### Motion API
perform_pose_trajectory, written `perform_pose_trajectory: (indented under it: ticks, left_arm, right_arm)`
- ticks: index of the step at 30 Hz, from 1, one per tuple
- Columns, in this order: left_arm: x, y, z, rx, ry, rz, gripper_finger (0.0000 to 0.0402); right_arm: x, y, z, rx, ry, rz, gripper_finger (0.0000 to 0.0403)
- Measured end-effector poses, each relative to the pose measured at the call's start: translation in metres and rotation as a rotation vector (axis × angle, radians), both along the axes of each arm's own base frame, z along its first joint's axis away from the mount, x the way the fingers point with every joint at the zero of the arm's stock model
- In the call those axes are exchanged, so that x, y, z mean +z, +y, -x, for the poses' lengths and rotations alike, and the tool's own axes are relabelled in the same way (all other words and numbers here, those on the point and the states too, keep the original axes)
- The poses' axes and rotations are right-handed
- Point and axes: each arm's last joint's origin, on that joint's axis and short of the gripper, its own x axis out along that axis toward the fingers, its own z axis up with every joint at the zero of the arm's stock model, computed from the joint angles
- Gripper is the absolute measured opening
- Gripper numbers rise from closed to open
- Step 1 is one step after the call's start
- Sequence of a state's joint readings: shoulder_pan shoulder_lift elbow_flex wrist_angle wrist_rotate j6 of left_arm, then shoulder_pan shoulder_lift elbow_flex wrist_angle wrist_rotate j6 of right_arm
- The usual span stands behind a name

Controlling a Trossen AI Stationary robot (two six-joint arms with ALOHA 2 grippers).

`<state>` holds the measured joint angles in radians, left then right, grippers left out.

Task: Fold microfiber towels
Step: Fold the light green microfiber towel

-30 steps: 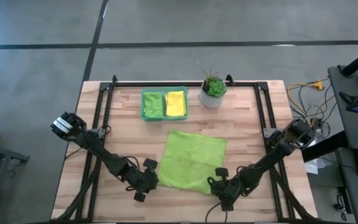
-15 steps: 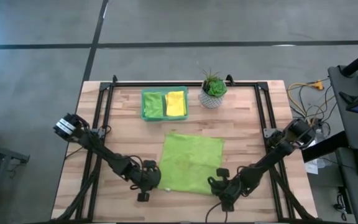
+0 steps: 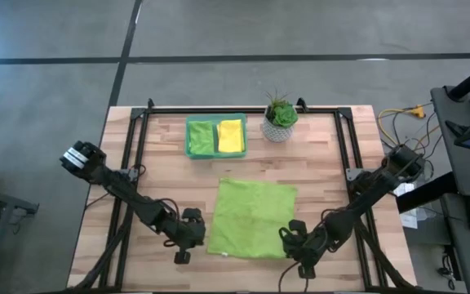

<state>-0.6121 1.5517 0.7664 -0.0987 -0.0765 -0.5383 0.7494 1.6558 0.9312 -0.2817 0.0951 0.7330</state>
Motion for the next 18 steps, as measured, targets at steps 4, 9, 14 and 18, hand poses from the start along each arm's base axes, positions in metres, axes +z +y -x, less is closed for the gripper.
perform_pose_trajectory:
  ticks: [4, 9, 14, 18]
  left_arm:
    - [0.006, 0.000, -0.001, 0.001, -0.029, 0.010, 0.0000]
    - [-0.001, -0.003, -0.008, -0.060, -0.064, 0.045, 0.0006]
    - [-0.012, -0.008, -0.016, -0.097, -0.072, 0.105, 0.0075]
    - [-0.018, -0.010, -0.019, -0.096, -0.076, 0.121, 0.0153]
  right_arm:
    - [0.002, -0.001, 0.001, -0.001, -0.004, -0.002, 0.0008]
    - [-0.002, -0.001, 0.001, -0.009, 0.006, 0.004, 0.0008]
    - [-0.002, -0.001, 0.000, -0.015, 0.005, 0.003, 0.0008]
    - [-0.002, -0.002, 0.001, -0.028, 0.010, -0.003, 0.0008]
